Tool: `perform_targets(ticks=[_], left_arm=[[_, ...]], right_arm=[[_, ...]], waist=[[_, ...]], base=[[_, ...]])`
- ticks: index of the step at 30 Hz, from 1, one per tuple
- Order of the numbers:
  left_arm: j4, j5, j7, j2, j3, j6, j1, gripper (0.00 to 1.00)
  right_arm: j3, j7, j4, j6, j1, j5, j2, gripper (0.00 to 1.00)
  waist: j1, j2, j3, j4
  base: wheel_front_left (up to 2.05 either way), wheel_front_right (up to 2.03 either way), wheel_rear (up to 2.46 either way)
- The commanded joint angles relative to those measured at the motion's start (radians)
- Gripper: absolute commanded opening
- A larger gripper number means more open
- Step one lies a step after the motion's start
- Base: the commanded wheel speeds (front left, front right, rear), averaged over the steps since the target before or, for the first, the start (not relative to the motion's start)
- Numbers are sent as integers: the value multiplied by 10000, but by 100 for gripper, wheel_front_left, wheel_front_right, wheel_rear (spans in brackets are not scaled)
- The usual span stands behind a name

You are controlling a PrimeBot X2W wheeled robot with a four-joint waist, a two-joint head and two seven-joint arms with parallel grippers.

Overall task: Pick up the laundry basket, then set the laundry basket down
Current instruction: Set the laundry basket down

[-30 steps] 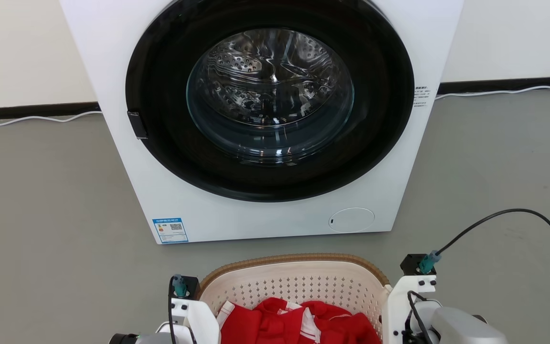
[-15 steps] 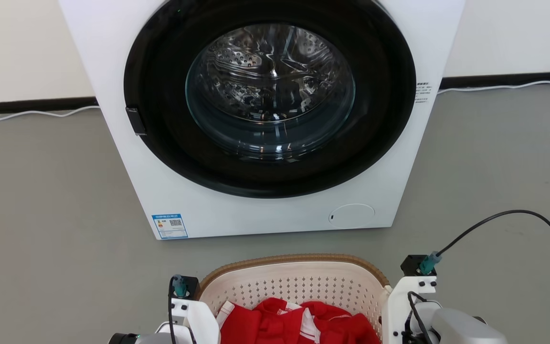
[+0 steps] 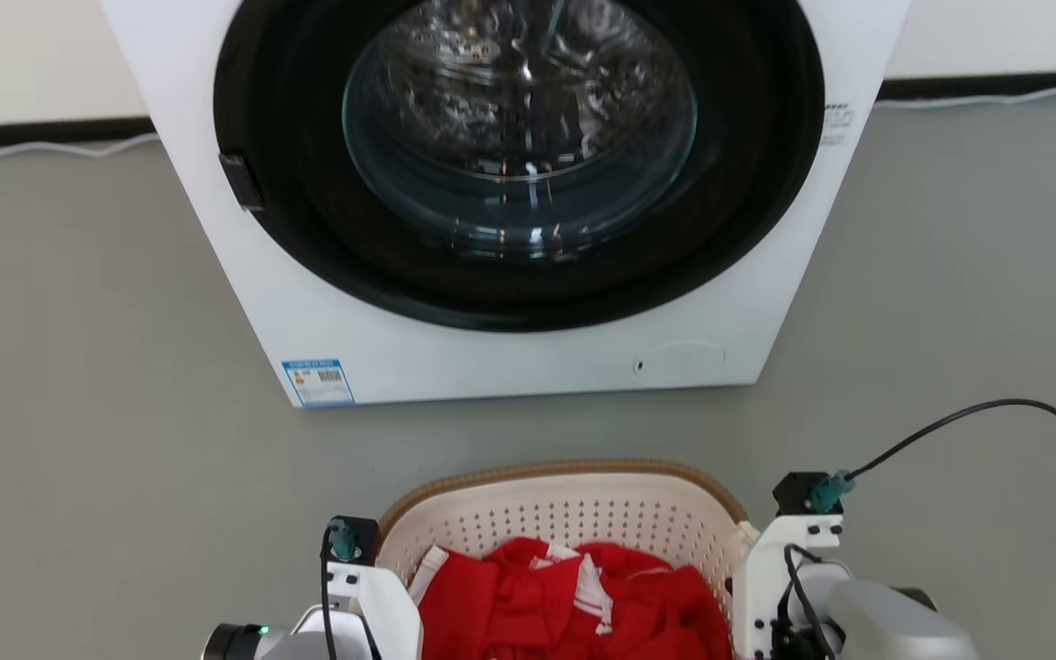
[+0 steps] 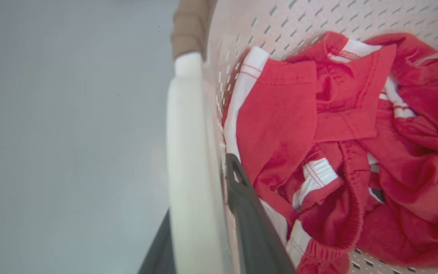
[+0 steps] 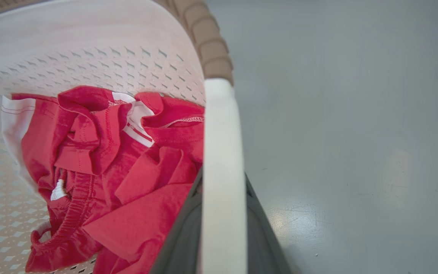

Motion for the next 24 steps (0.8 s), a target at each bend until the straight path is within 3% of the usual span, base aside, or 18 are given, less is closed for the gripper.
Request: perform_targets(ticks=[1, 24], left_arm=[[191, 269, -127, 666, -105, 170, -336, 0], [25, 679, -2652, 666, -170, 1132, -1629, 0]], right_arm=[[85, -325, 146, 21, -507, -59, -467, 0], [174, -3181, 386, 21, -1754, -179, -467, 0]], waist=[[0, 0, 315, 9], [0, 0, 3302, 167]], base=[[0, 0, 0], [0, 0, 0]])
